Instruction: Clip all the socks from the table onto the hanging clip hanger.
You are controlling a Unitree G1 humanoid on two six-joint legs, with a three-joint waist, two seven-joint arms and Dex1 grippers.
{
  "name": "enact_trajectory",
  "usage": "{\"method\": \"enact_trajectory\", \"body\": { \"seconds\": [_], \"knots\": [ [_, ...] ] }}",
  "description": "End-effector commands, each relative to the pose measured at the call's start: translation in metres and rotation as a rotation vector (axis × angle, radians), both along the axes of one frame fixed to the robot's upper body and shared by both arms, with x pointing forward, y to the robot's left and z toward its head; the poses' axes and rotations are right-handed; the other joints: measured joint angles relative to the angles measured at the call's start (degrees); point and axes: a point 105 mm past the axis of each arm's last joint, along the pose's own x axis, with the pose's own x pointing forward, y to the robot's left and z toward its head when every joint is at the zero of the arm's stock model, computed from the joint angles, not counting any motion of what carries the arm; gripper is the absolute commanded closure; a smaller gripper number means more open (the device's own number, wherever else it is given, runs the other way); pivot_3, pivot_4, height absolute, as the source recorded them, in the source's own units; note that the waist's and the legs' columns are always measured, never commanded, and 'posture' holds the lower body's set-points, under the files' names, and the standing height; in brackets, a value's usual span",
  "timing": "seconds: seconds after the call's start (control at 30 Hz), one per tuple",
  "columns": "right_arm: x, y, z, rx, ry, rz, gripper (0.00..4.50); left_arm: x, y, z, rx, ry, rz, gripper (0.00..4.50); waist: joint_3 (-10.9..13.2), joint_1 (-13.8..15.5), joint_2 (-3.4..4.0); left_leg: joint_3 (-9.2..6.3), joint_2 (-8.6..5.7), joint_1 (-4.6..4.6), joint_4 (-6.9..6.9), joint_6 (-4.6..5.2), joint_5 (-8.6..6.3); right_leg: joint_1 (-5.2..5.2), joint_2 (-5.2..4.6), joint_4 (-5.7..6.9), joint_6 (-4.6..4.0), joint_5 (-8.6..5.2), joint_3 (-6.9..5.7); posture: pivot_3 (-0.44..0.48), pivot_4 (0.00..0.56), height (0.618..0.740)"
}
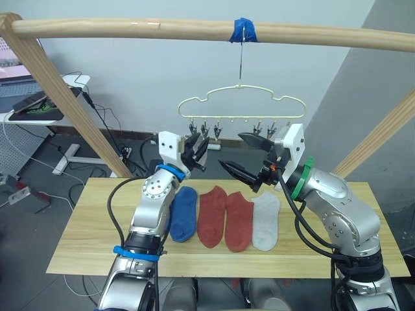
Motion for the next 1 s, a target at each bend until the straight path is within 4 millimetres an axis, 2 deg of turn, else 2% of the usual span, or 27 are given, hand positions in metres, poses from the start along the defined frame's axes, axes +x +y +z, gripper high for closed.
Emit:
{"method": "enact_trajectory", "body": {
  "seconds": [0.03,0.53,1.0],
  "knots": [
    [-0.006,0.001,0.021,0.024,-0.082,0.003,0.00,0.005,0.001,0.015,-0.010,-0.067,0.021,3.10,0.00,-0.05,0.00,-0.01,0.00,0.00,0.00,0.00,0.00,0.00,0.00,0.01,0.00,0.00,-0.01,-0.133,0.176,0.740],
    [-0.005,-0.003,0.018,0.014,-0.093,-0.002,0.00,0.018,-0.002,0.016,-0.040,-0.073,0.024,3.10,0.00,-0.30,0.00,-0.01,0.00,0.00,0.00,0.00,0.00,0.00,0.00,0.01,0.00,0.00,-0.01,-0.159,0.164,0.740],
    [-0.006,-0.003,0.017,0.010,-0.090,-0.001,0.00,0.016,-0.007,0.010,-0.041,-0.066,0.002,3.10,0.00,-0.40,0.00,-0.01,-0.01,0.00,0.00,0.00,0.00,0.00,0.00,0.02,0.00,0.00,-0.01,-0.167,0.168,0.740]
  ]
}}
